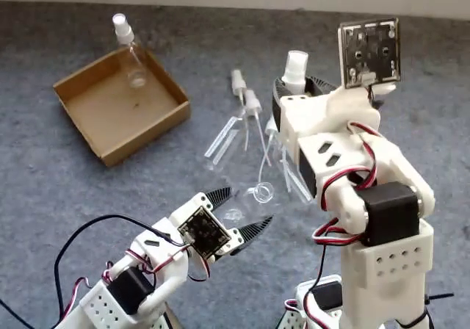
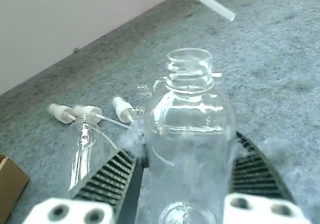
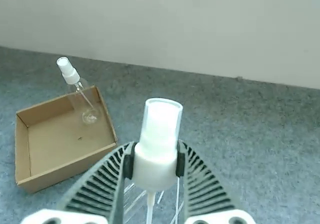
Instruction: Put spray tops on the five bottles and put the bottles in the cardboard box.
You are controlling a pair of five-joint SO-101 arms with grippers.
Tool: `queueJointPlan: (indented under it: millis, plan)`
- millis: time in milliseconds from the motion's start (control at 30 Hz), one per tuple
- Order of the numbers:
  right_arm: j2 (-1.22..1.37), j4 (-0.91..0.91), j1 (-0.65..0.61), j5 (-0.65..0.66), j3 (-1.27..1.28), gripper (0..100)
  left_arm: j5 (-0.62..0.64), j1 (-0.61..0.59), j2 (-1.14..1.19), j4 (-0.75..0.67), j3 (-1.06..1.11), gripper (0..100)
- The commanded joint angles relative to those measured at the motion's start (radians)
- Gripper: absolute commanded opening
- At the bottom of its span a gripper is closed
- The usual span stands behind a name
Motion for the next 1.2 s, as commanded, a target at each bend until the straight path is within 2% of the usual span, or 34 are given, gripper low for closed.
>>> queueJointPlan:
  millis: [0,133,433,733,1167]
  plan:
    - [-0.127,-0.166,0.013,-0.009,0.131,0.9,-0.008,0.012,-0.010,-0.021,0.022,11]
    - [-0.208,-0.223,0.004,-0.009,0.213,0.9,-0.008,0.012,-0.010,-0.021,0.022,11]
    - [-0.332,-0.232,-0.163,-0.009,0.234,0.9,-0.008,0.012,-0.010,-0.023,0.022,11]
    - [-0.366,-0.236,-0.166,-0.009,0.308,0.9,-0.008,0.012,-0.010,-0.026,0.022,11]
    - [-0.366,-0.377,-0.166,-0.009,0.455,0.9,-0.008,0.012,-0.010,-0.028,0.022,11]
